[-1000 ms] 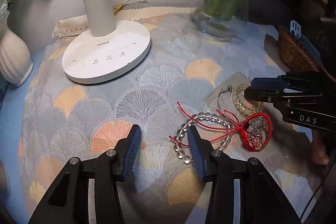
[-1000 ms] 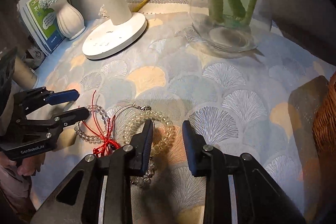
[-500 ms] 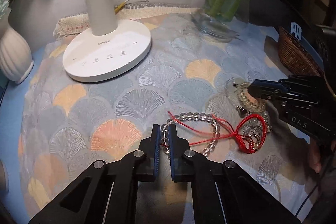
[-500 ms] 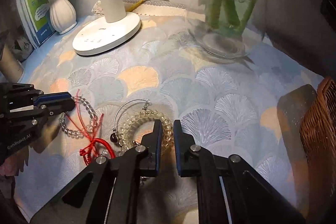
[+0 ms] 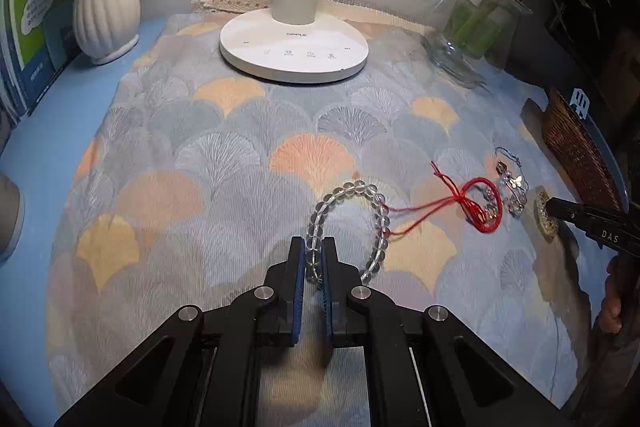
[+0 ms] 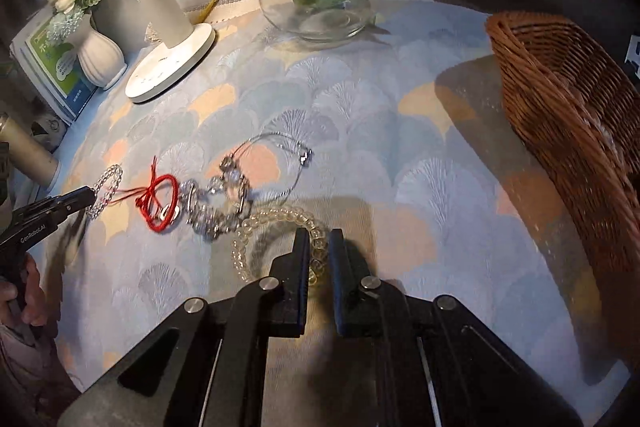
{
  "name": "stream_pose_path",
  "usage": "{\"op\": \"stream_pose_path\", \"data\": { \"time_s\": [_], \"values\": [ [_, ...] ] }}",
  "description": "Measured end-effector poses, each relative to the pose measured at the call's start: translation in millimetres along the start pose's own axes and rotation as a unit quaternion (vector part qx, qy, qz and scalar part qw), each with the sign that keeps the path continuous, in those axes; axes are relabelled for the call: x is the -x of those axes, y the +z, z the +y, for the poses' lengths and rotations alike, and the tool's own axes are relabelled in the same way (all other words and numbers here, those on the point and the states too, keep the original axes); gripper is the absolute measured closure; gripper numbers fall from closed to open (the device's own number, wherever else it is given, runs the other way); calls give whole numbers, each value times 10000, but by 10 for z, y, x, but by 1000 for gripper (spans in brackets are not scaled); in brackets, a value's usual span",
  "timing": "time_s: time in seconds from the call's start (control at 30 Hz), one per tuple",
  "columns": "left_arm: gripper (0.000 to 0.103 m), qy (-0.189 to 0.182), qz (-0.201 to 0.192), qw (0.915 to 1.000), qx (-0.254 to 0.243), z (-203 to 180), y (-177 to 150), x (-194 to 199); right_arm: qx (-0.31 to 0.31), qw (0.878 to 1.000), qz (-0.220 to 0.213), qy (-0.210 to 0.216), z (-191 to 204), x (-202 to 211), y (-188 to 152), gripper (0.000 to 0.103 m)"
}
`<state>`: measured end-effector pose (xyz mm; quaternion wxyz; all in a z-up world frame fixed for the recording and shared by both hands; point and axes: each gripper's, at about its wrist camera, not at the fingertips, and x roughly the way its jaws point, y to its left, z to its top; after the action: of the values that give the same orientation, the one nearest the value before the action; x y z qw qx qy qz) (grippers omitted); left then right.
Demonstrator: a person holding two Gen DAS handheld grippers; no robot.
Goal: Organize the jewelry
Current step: 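Carry clear bracelet in left tool and cream bracelet in right tool to basket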
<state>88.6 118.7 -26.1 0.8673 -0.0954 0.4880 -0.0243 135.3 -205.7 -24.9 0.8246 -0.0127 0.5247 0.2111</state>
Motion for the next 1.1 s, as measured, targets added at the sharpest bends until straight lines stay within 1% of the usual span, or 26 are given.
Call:
{"op": "stream_pose_path", "data": {
  "time_s": [0.2, 0.27, 0.3, 0.37, 0.43, 0.5, 0.53, 0.57, 0.6, 0.63, 0.67, 0.73, 0.8, 0.83, 0.87, 0.9, 0.93, 0.97, 1.03, 1.1],
  "values": [
    [96, 0, 236, 9997, -118, -16, -276, 183, 378, 9988, 105, -279, 9, 206, -381, 91],
    [95, -123, 244, 9996, -5, 23, -333, 218, 380, 9986, 81, -361, -26, 256, -446, 91],
    [95, -140, 219, 9997, 38, 36, -349, 226, 375, 9984, 72, -420, -50, 272, -469, 91],
    [95, -119, 164, 9998, 37, 36, -348, 216, 322, 9987, 37, -400, -76, 287, -486, 91],
    [91, -52, 144, 9999, -3, -4, -335, 208, 247, 9991, -8, -344, -100, 295, -488, 89],
    [80, 3, 112, 9999, -83, -68, -317, 192, 328, 9988, -71, -367, -69, 290, -494, 86],
    [76, 44, 90, 9999, -138, -112, -309, 181, 375, 9983, -109, -424, -43, 279, -496, 85],
    [71, 95, 68, 9997, -194, -152, -301, 168, 426, 9978, -144, -491, -17, 273, -500, 85],
    [68, 192, 42, 9994, -274, -202, -298, 152, 487, 9972, -168, -549, 11, 262, -502, 83],
    [68, 339, 12, 9987, -373, -255, -299, 134, 566, 9963, -193, -612, 46, 254, -510, 81],
    [68, 488, -14, 9977, -471, -304, -301, 118, 631, 9955, -214, -667, 79, 243, -518, 78],
    [69, 695, -62, 9957, -608, -379, -309, 102, 755, 9935, -271, -812, 136, 231, -541, 77],
    [83, 643, -88, 9959, -634, -410, -316, 108, 821, 9923, -303, -875, 158, 229, -557, 77],
    [96, 638, -89, 9958, -652, -428, -322, 113, 837, 9923, -299, -866, 162, 233, -563, 77],
    [96, 647, -97, 9957, -661, -446, -331, 119, 842, 9926, -293, -819, 164, 239, -569, 82],
    [96, 629, -110, 9959, -634, -457, -342, 125, 868, 9930, -277, -755, 179, 253, -592, 89],
    [96, 625, -121, 9962, -598, -467, -355, 132, 900, 9930, -263, -722, 193, 264, -612, 91],
    [96, 612, -128, 9964, -578, -483, -370, 141, 945, 9925, -259, -725, 212, 275, -638, 91],
    [96, 430, -157, 9973, -568, -533, -410, 180, 1071, 9913, -252, -729, 255, 303, -707, 91],
    [96, 235, -180, 9979, -572, -614, -455, 241, 1121, 9915, -228, -625, 280, 350, -779, 92]
  ]
}}
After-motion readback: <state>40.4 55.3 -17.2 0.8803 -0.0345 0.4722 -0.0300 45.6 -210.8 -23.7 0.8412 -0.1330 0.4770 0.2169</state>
